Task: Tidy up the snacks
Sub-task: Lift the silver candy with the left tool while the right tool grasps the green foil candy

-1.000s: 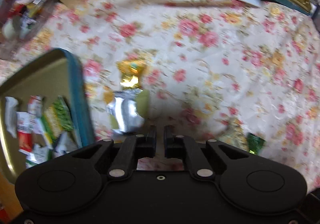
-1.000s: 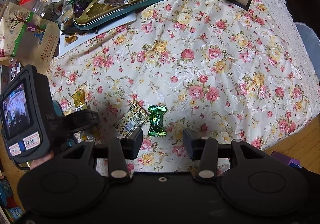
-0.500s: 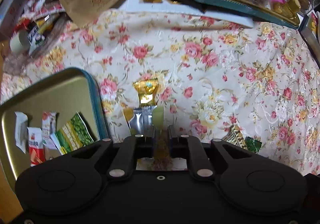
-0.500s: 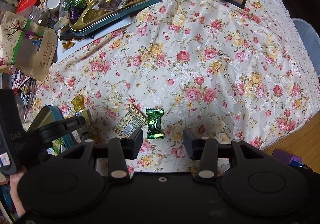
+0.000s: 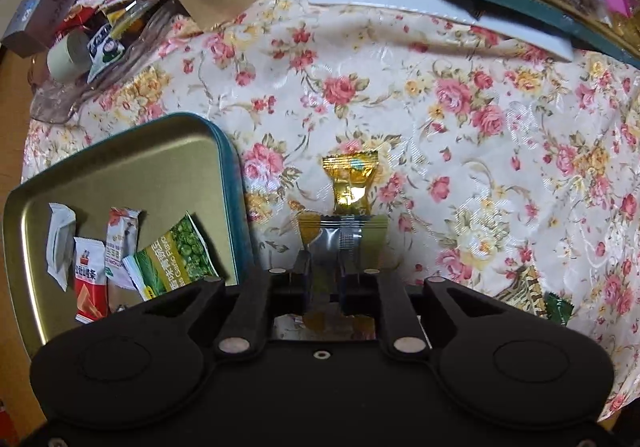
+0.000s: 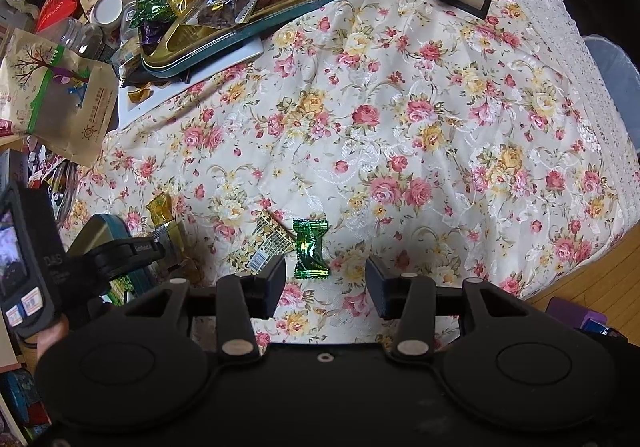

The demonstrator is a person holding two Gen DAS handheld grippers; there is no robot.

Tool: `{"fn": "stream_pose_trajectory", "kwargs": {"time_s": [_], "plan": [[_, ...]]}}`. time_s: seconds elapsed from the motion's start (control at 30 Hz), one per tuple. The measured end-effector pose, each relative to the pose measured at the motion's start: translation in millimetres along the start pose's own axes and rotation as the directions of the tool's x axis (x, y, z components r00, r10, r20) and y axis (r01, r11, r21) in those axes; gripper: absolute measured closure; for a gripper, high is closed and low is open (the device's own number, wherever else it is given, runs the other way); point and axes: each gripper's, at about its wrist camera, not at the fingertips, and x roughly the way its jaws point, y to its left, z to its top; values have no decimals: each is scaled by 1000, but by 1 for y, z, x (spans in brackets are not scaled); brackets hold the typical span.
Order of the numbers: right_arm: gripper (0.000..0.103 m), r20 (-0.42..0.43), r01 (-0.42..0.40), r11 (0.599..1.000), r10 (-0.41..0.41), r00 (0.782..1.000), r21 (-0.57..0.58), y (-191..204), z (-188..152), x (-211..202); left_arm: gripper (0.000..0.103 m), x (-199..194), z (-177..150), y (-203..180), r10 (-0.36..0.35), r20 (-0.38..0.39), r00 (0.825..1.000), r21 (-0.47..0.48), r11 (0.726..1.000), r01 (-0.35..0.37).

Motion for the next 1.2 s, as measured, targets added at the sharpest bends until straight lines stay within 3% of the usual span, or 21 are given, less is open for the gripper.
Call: {"fn": "stream_pose_trajectory", "kwargs": {"time_s": [0.07,0.33,0.53,0.83,1.03,1.2], "plan": [[56,0,0,1000,0,1000,0,0,0,0,72,0,1,0,-3,5,1000,0,1000,3],[56,3,-2,1000,2,1000,5,-2,0,-2,59,8,0,-6,-60,-27,998,-2,998,60],[56,-3,-1,1000,1,1000,11,-3,0,-1,55,7,-6,-12,-61,-27,998,20,998,62],[56,0,-4,1000,4,1000,-2,-8,3,3,56,11,-24,-49,-106,-72,992,129,985,115],[57,-8,32,999,-32,999,7,-27,5,24,57,7,-26,-48,-167,-121,978,67,982,176],[56,-60,81,997,-80,995,14,-27,2,53,57,-15,-23,-32,-206,-86,975,49,976,210]]}}
